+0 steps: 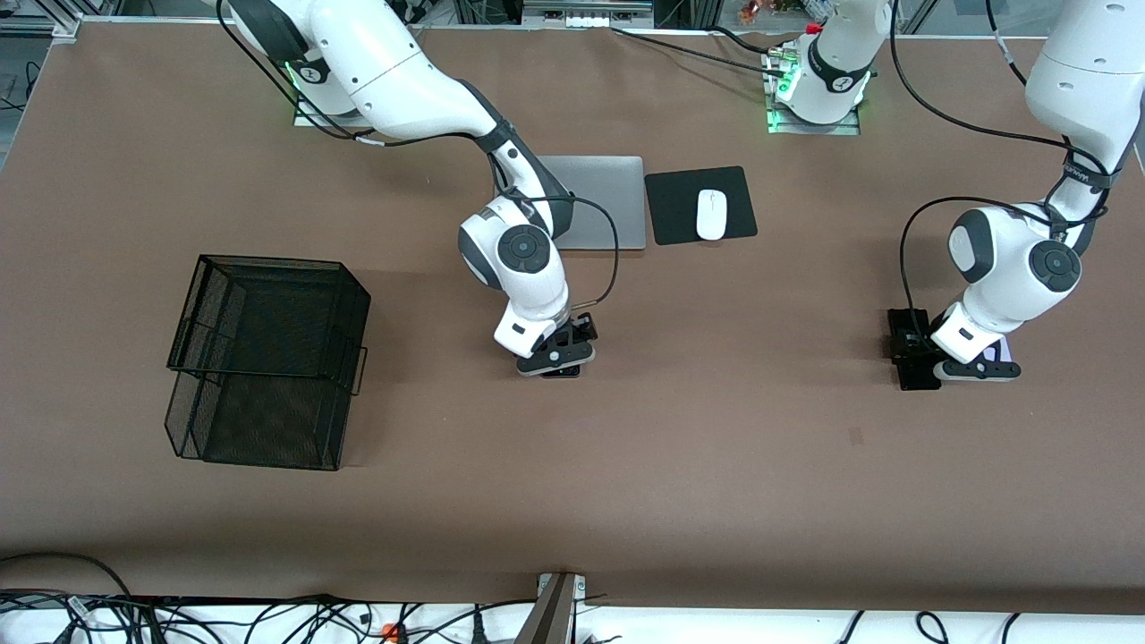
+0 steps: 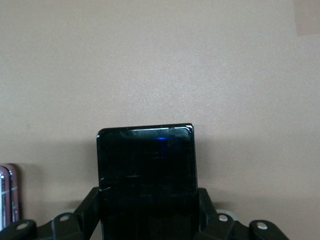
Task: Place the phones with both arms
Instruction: 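Carry the flip phone to the basket while the left gripper moves black phone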
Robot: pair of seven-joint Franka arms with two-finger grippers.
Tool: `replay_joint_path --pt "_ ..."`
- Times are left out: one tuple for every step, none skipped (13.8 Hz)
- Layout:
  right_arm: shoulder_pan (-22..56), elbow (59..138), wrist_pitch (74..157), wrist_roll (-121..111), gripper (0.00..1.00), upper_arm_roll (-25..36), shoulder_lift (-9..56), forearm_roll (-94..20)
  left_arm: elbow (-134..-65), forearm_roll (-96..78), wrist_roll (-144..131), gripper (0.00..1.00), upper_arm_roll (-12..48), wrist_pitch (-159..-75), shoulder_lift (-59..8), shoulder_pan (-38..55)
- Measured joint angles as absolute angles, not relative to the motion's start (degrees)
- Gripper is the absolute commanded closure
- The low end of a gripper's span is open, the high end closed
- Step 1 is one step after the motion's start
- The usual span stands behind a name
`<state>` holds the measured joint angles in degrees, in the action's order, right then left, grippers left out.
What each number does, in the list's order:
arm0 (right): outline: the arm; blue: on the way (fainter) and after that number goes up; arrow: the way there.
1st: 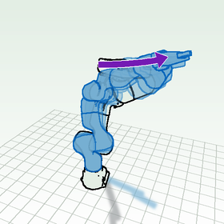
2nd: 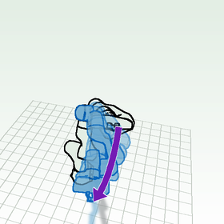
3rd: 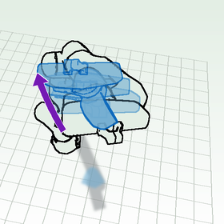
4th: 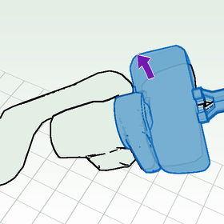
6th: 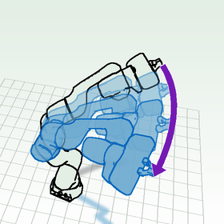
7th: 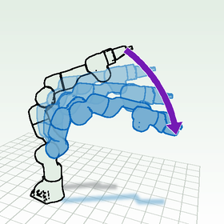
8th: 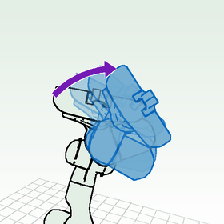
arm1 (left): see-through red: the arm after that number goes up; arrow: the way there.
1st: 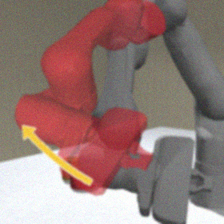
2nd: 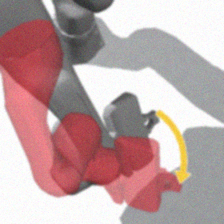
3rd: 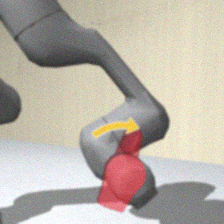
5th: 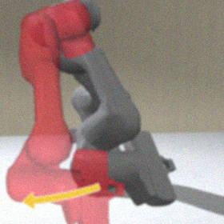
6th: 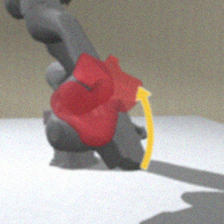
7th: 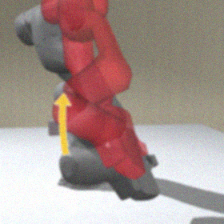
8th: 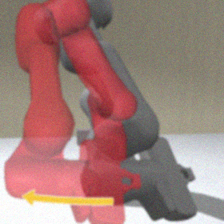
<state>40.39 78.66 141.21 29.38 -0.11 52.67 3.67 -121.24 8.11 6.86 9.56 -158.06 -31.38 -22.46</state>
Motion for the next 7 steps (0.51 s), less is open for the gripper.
replay_joint_path --pt "40.56 78.67 141.20 29.40 0.00 -0.09 52.76 3.76 -121.24 8.11 6.33 1.00 9.57 -158.14 -31.39 -22.47" --pt "40.69 78.68 141.18 29.55 0.00 -0.06 52.93 3.78 -121.24 8.11 5.70 1.00 9.57 -158.24 -31.40 -22.47" --pt "40.75 78.70 141.17 29.77 0.00 -0.06 53.17 3.80 -121.22 8.11 5.06 1.00 9.59 -158.26 -31.40 -22.47" --pt "40.76 78.70 141.17 29.93 0.00 -0.04 53.43 3.90 -121.15 8.11 4.63 1.00 9.66 -158.12 -31.41 -22.46" --pt "40.77 78.68 141.22 30.05 0.09 -0.04 53.53 4.16 -120.82 8.11 4.41 1.00 9.89 -157.11 -31.41 -22.46" --pt "40.80 78.68 141.22 30.17 0.50 -0.04 53.53 4.52 -119.90 8.11 4.16 1.00 10.32 -154.79 -31.40 -22.45" --pt "40.83 78.66 141.20 30.38 0.85 0.02 53.51 4.95 -118.32 8.11 3.87 1.00 10.84 -151.52 -31.33 -22.44"
